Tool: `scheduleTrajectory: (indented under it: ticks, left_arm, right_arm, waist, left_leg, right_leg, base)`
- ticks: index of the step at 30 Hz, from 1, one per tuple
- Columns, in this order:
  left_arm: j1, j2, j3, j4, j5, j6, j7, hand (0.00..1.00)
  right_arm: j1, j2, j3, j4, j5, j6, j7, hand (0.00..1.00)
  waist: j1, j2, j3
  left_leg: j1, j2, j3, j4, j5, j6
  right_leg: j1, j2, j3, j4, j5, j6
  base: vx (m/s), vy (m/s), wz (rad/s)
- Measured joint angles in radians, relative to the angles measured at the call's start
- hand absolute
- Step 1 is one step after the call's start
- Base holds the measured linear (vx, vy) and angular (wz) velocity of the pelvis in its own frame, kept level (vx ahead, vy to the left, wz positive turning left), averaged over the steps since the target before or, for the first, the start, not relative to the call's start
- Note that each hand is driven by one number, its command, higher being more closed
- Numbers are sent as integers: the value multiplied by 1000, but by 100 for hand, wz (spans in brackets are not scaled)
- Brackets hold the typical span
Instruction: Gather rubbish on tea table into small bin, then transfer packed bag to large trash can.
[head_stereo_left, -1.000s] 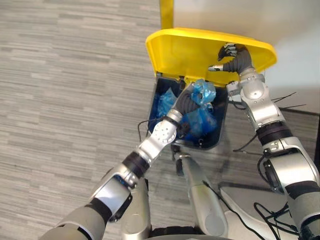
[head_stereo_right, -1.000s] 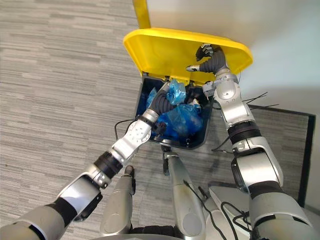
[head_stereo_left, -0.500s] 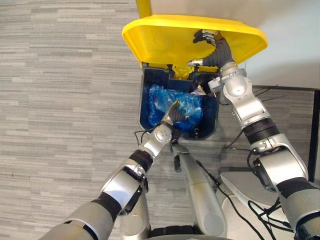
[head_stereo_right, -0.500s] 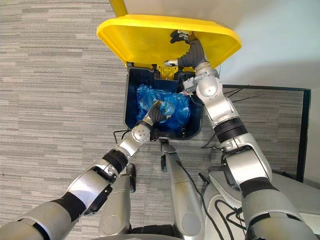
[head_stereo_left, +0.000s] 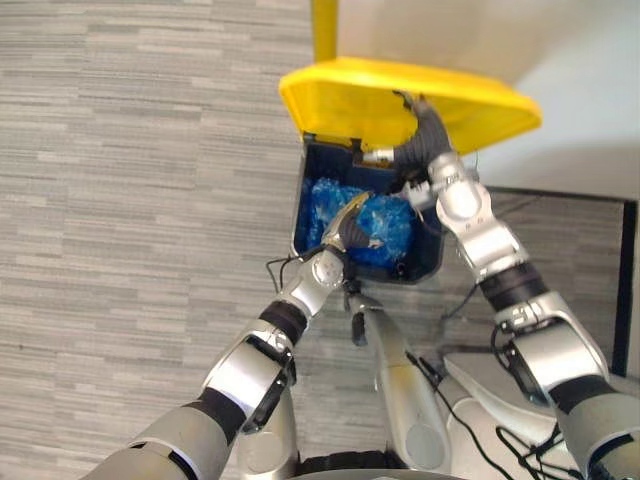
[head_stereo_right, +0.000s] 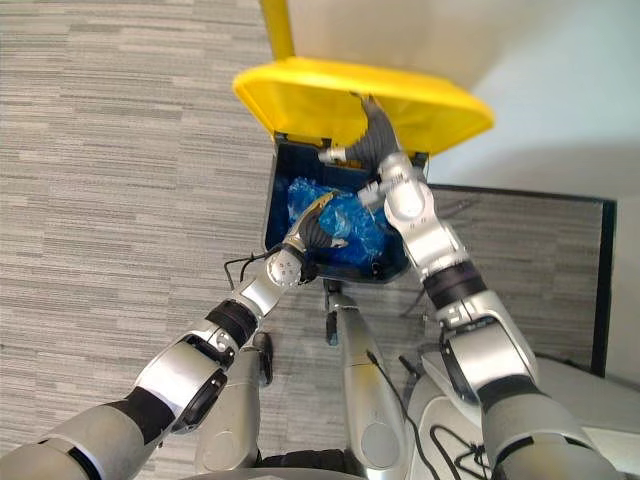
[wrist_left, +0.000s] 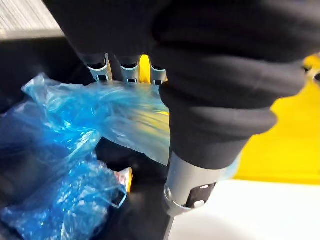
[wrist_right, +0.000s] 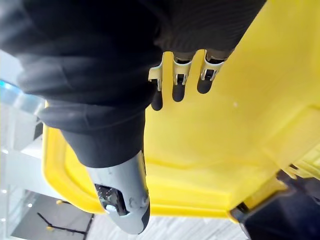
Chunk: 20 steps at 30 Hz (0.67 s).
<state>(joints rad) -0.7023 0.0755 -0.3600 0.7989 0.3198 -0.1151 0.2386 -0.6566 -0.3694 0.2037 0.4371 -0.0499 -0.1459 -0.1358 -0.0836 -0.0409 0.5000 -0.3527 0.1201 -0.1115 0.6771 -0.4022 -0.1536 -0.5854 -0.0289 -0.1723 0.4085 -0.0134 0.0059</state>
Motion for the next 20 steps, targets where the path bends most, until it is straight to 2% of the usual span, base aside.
scheduleTrajectory:
  ticks: [2, 4, 5, 6, 7, 8, 9, 10, 11, 12, 14, 15, 16, 17, 20]
  left_arm:
    - [94, 46, 14, -50, -21, -3, 4, 0]
    - [211, 92, 60, -107, -56, -16, 4, 0]
    - [283, 119, 103, -133, -78, -26, 3, 0]
    - [348, 144, 152, -151, -94, -27, 1, 0]
    - [386, 148, 179, -167, -95, -27, 1, 0]
    - [472, 160, 238, -217, -115, -28, -6, 0]
    - [561, 171, 289, -244, -137, -28, -23, 0]
    - [594, 177, 302, -245, -151, -27, -32, 0]
    - [658, 185, 329, -246, -176, -27, -59, 0]
    - [726, 185, 358, -253, -201, -27, -82, 0]
    - [822, 184, 377, -281, -231, -26, -107, 0]
    - [853, 183, 377, -299, -236, -26, -113, 0]
    - [905, 175, 384, -334, -250, -26, -130, 0]
    - [931, 157, 401, -344, -260, -27, -143, 0]
    - [983, 85, 412, -341, -272, -35, -173, 0]
  right_arm:
    - [134, 36, -44, -32, 0, 0, 0, 0]
    - [244, 71, -62, -40, 0, 0, 5, 0]
    - [302, 98, -69, -41, -1, 0, 6, 0]
    - [355, 113, -68, -43, -2, -1, 10, 0]
    - [378, 118, -68, -46, -4, -1, 11, 0]
    - [412, 128, -68, -52, -33, -1, 27, 0]
    - [463, 129, -69, -55, -53, -1, 51, 0]
    - [494, 130, -72, -57, -65, -1, 59, 0]
    - [571, 135, -87, -57, -79, -1, 82, 0]
    - [648, 143, -96, -57, -80, -1, 101, 0]
    - [761, 172, -129, -60, -80, -1, 124, 0]
    - [798, 179, -137, -60, -81, 0, 128, 0]
    - [863, 193, -160, -62, -95, 1, 140, 0]
    - [906, 201, -180, -62, -112, 3, 140, 0]
    - [949, 207, -220, -41, -117, 0, 140, 0]
  waist:
    - [14, -20, -11]
    - [22, -45, -26]
    - [40, -68, -42]
    - [46, -81, -51]
    - [46, -84, -54]
    - [64, -86, -61]
    - [73, -74, -72]
    - [69, -69, -82]
    - [68, -58, -104]
    - [67, -53, -135]
    - [66, -55, -182]
    - [67, -56, -198]
    - [67, -63, -225]
    - [68, -61, -251]
    - [72, -44, -341]
  left_leg:
    - [36, -4, -1, 6, -6, 13]
    - [84, -30, 13, 3, -6, 22]
    - [107, -50, 47, 0, 0, 37]
    - [121, -65, 79, 1, 11, 64]
    - [125, -63, 95, -1, 21, 84]
    - [136, -43, 159, -20, 40, 121]
    - [142, -25, 199, -30, 49, 133]
    - [141, -21, 205, -38, 56, 137]
    - [143, -12, 208, -73, 71, 144]
    - [143, -3, 216, -119, 97, 140]
    - [145, 3, 218, -176, 129, 127]
    - [144, 3, 220, -190, 140, 120]
    - [144, 5, 226, -210, 155, 106]
    - [143, 8, 231, -239, 177, 90]
    - [139, 21, 284, -358, 261, 61]
  right_leg:
    - [53, -4, -6, -12, 17, -13]
    - [97, -12, 16, -33, 37, -2]
    - [109, -21, 50, -48, 59, 11]
    - [134, -27, 74, -99, 108, 55]
    - [153, -27, 87, -147, 143, 78]
    - [166, -30, 84, -153, 173, 90]
    - [144, -36, 51, 38, 101, 19]
    - [143, -46, 46, 133, 61, 6]
    - [151, -57, 51, 300, -41, 4]
    - [174, -65, 69, 402, -95, 8]
    - [235, -84, 103, 481, -121, 10]
    - [262, -91, 113, 479, -121, 11]
    - [331, -95, 123, 389, -168, 64]
    - [388, -92, 105, 265, -214, 81]
    - [441, -67, 95, -1, -226, 79]
  base:
    - [-23, 106, 14]
    - [-58, 180, -17]
    - [-125, 225, -54]
    - [-160, 230, -60]
    - [-230, 200, -82]
    - [-307, 183, -107]
    - [-325, 160, -103]
    - [-335, 142, -70]
    - [-218, 69, -40]
    - [-201, 27, -39]
    - [-106, -56, -32]
    - [-71, -115, -25]
    - [-45, -154, -20]
    - [-29, -148, -25]
    - [15, -111, -50]
